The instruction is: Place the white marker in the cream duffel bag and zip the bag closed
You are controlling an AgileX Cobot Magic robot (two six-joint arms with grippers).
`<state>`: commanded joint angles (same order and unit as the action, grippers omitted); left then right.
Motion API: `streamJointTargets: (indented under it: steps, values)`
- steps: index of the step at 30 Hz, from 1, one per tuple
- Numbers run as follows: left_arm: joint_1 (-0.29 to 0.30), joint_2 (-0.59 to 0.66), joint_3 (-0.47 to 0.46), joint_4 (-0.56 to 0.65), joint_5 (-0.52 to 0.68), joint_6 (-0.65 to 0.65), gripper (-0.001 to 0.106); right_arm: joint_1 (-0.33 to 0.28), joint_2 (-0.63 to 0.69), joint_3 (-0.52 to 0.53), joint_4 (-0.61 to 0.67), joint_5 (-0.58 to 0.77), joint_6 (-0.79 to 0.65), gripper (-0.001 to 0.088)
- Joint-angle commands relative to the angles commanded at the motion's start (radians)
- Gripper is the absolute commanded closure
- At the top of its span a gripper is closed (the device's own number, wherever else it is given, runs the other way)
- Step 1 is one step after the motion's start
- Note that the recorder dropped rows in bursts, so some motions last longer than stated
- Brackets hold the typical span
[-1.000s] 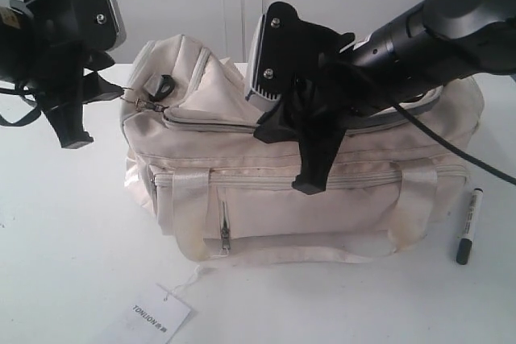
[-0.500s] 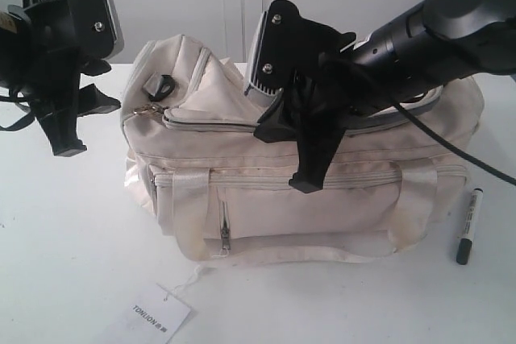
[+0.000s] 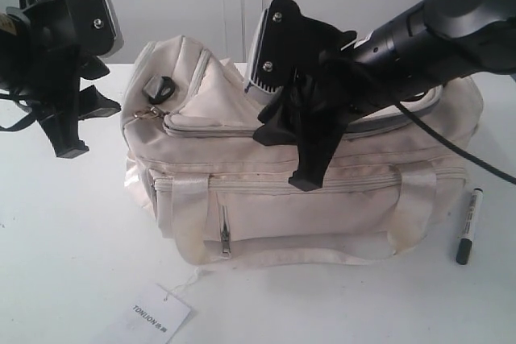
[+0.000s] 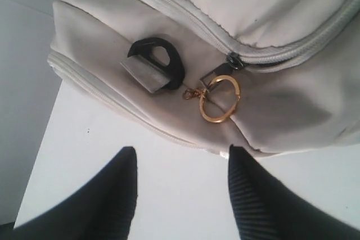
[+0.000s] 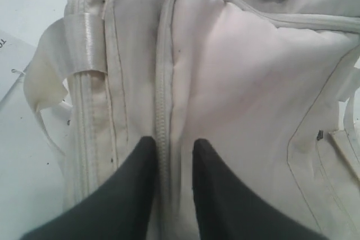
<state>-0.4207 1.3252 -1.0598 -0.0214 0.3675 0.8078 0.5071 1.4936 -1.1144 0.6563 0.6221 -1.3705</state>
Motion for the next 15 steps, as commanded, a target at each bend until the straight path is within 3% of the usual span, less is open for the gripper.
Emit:
streamJointTargets:
  steps: [3,9,15]
  values:
    - [0.000,0.000,0.000,-0.007,0.000,0.000,0.051,0.000,0.000,-0.004,0.000,-0.005,0.110,0.0483]
    - [0.000,0.000,0.000,-0.027,0.000,0.002,0.051,0.000,-0.029,-0.029,-0.039,-0.010,0.334,0.0480]
    - [0.000,0.000,0.000,-0.073,-0.002,0.002,0.051,-0.030,-0.072,-0.067,-0.176,0.046,0.578,0.0492]
